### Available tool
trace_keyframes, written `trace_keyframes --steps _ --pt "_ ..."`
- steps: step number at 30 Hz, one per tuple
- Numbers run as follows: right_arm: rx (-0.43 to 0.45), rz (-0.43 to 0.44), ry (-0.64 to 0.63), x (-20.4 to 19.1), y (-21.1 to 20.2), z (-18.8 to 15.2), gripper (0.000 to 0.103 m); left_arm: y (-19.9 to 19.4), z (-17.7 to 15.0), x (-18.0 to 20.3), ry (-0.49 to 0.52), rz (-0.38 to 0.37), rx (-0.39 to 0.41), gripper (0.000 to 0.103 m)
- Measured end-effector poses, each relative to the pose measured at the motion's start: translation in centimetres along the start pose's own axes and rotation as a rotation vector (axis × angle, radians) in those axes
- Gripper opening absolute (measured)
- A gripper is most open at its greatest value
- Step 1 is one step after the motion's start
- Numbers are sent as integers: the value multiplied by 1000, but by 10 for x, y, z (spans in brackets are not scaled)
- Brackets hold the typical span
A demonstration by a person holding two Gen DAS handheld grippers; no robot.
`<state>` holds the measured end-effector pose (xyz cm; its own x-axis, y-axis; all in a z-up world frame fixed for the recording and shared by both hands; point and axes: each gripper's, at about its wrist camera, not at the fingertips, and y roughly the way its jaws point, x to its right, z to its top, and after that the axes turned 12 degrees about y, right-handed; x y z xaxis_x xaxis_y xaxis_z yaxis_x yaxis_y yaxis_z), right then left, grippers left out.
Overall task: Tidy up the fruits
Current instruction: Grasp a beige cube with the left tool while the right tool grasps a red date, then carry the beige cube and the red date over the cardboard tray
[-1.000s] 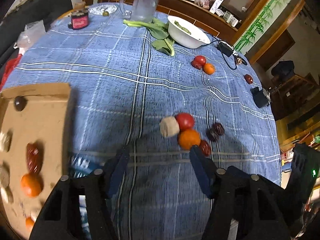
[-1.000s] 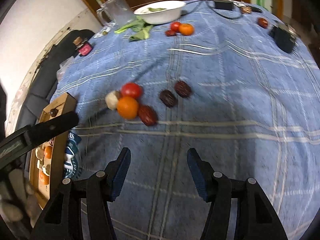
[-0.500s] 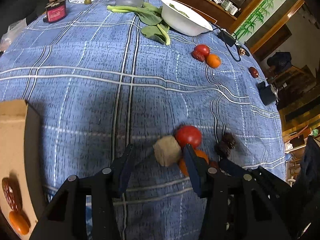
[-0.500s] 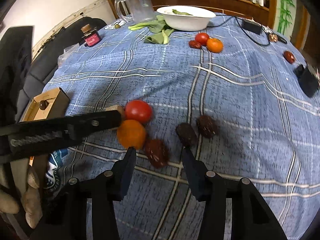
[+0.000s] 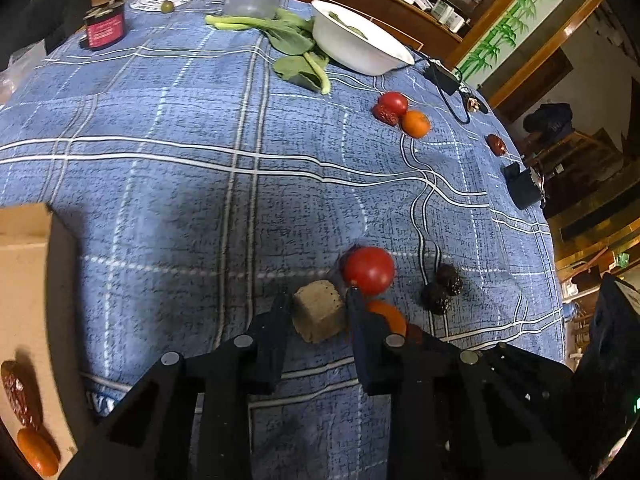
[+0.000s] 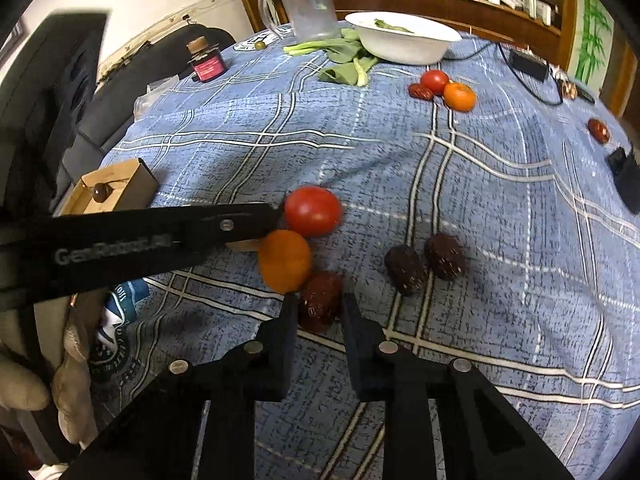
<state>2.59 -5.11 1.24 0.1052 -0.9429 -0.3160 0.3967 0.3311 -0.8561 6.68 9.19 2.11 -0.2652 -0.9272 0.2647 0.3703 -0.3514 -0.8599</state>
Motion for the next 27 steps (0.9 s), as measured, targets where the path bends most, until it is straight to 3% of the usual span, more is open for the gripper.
trace_keyframes --steps 13,20,24,27 --pt "-4 5 22 -2 2 4 22 -19 -20 -5 -13 24 9 26" --pt "-13 28 73 -4 -16 -9 21 -61 -31 -15 -47 22 75 27" --pt "1 70 59 -27 -35 -14 22 -94 -46 -30 -75 41 115 27" --pt "0 125 20 -60 -43 -16 22 -122 -63 -47 -80 96 136 27"
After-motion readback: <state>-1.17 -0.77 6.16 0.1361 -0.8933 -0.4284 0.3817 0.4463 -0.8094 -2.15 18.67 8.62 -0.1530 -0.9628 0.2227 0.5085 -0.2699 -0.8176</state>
